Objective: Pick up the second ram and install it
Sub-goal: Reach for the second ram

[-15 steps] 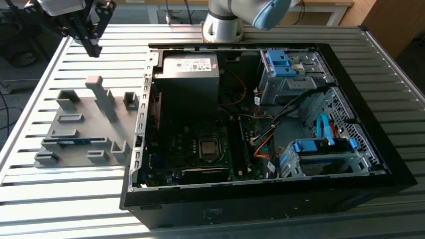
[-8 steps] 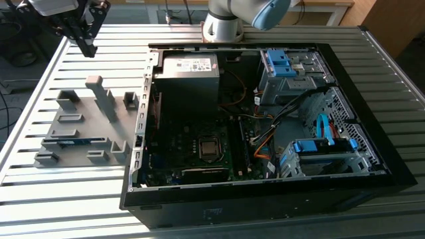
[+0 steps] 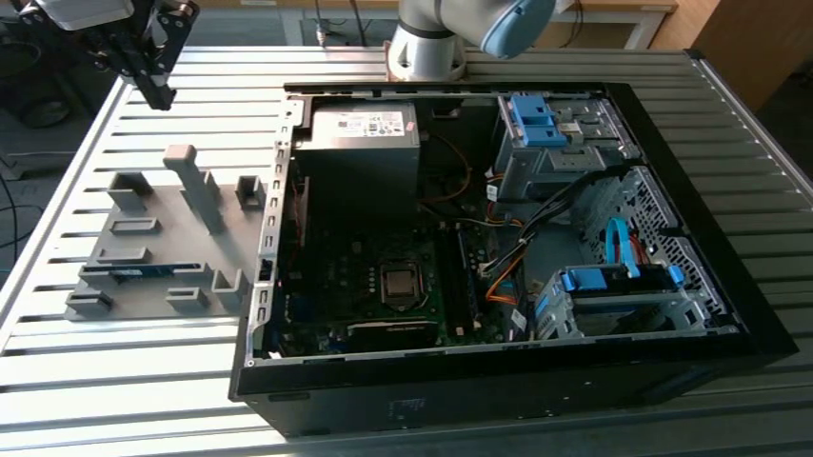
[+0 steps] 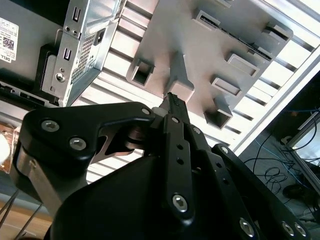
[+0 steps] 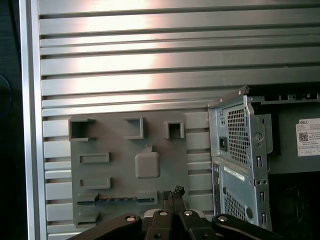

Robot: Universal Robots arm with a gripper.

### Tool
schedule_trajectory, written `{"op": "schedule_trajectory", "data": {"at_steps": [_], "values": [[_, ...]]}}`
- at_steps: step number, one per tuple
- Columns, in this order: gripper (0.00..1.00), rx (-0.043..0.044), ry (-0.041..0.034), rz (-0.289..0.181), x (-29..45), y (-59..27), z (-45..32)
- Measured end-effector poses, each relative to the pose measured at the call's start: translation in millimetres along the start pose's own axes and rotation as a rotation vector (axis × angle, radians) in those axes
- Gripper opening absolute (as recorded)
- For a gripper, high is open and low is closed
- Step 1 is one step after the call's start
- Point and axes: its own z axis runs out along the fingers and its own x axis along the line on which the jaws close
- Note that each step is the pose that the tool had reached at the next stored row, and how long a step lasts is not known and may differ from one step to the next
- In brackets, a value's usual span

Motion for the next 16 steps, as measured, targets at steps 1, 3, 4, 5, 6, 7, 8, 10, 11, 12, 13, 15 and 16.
{"op": "schedule_trajectory", "data": {"at_steps": [1, 3, 4, 5, 6, 7, 8, 10, 11, 12, 13, 15, 16], "values": [[0.11, -0.0001, -0.0001, 0.0, 1.1, -0.1, 0.0], [0.11, -0.0001, -0.0001, 0.0, 3.5, -0.3, -0.1], [0.11, 0.0, 0.0, 0.0, 4.6, -0.3, -0.1], [0.11, 0.0, 0.0, 0.0, 5.6, -0.4, -0.2], [0.11, 0.0, 0.0, 0.0, 6.6, -0.5, -0.2], [0.11, 0.0, 0.0, 0.0, 7.6, -0.6, -0.2], [0.11, 0.0, 0.0, 0.0, 8.7, -0.7, -0.2], [0.11, 0.0, -0.0001, 0.0, 10.7, -0.8, -0.3], [0.11, 0.0, 0.0, 0.0, 11.7, -0.9, -0.3], [0.11, 0.0, -0.0001, 0.0, 12.8, -1.0, -0.3], [0.11, -0.0001, -0.0001, 0.0, 13.9, -1.0, -0.3], [0.11, 0.0, -0.0001, 0.0, 16.1, -1.2, -0.4], [0.11, 0.0, 0.0, 0.0, 17.2, -1.3, -0.5]]}}
